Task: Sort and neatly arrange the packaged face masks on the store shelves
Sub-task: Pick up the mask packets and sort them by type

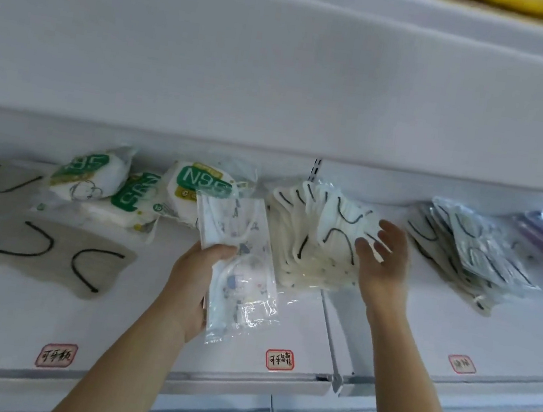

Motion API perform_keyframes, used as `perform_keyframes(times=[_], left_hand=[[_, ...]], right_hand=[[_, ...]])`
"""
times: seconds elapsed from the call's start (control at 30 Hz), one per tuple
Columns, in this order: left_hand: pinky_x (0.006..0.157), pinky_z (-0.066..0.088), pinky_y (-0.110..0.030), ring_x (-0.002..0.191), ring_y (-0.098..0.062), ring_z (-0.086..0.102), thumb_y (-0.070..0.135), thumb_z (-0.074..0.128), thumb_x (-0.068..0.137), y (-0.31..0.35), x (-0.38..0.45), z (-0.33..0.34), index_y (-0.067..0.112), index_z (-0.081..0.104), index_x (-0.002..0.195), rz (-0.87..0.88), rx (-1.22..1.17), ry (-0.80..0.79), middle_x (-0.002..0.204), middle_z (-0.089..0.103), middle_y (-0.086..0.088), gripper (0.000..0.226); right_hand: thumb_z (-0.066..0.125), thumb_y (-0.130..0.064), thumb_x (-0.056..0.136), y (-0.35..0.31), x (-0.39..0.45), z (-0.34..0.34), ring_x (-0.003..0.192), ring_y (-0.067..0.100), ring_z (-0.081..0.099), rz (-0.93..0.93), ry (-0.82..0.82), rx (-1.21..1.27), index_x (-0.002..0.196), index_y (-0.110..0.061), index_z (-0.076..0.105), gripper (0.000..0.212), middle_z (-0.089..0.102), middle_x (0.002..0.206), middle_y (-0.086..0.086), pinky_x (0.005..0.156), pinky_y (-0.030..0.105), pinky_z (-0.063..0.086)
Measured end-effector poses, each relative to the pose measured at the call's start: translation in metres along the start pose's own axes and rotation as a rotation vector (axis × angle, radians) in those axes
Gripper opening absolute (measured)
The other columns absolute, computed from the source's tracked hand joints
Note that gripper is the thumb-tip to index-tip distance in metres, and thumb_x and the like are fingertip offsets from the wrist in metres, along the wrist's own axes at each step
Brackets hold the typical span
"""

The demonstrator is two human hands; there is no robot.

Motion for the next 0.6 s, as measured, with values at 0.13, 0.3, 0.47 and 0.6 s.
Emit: perform_keyframes(times=[0.13, 0.3, 0.47, 0.6], left_hand=[[0.094, 0.055, -0.059, 0.102, -0.045, 0.070, 0.013, 0.070, 0.082, 0.001, 0.001, -0.009, 0.010, 0.070, 0.124, -0.045, 0.015, -0.064, 0.110, 0.074, -0.024, 0.043], [0.074, 0.058, -0.043, 0.081, -0.037, 0.072, 0.010, 0.061, 0.091, 0.008, 0.004, -0.020, 0.010, 0.069, 0.121, -0.095, 0.059, -0.193, 0.094, 0.075, -0.018, 0.031], [0.086, 0.056, -0.054, 0.086, -0.038, 0.070, 0.011, 0.059, 0.092, 0.005, 0.001, -0.008, 0.009, 0.068, 0.118, -0.145, 0.114, -0.303, 0.097, 0.072, -0.019, 0.028], [0.080, 0.060, -0.055, 0.089, -0.038, 0.073, 0.008, 0.063, 0.094, -0.013, -0.007, 0.024, 0.012, 0.070, 0.118, -0.131, 0.182, -0.357, 0.101, 0.077, -0.016, 0.025]], right_hand=[[0.059, 0.001, 0.091, -0.005, -0.027, -0.003, 0.112, 0.015, 0.063, -0.074, 0.130, 0.001, 0.125, -0.022, 0.060, 0.041, 0.067, 0.118, -0.003, 0.086, 0.020, 0.047], [0.048, 0.008, 0.086, 0.007, -0.055, -0.013, 0.112, 0.016, 0.061, 0.020, 0.304, -0.149, 0.122, -0.020, 0.061, 0.048, 0.068, 0.119, 0.000, 0.099, 0.035, 0.051], [0.057, 0.000, 0.093, 0.002, -0.052, -0.030, 0.108, 0.018, 0.064, 0.099, 0.282, -0.191, 0.126, -0.017, 0.062, 0.038, 0.068, 0.119, 0.000, 0.099, 0.035, 0.051], [0.060, -0.015, 0.102, -0.017, -0.085, -0.033, 0.085, 0.017, 0.071, 0.072, 0.123, 0.085, 0.112, -0.017, 0.067, 0.013, 0.074, 0.096, 0.004, 0.073, 0.037, 0.056]])
Point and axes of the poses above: each hand's wrist, its own x-axis towards the middle knuckle, its own z-axis out of the palm, y = z × x, the point moved 3 cm from there along x, towards the middle knuckle
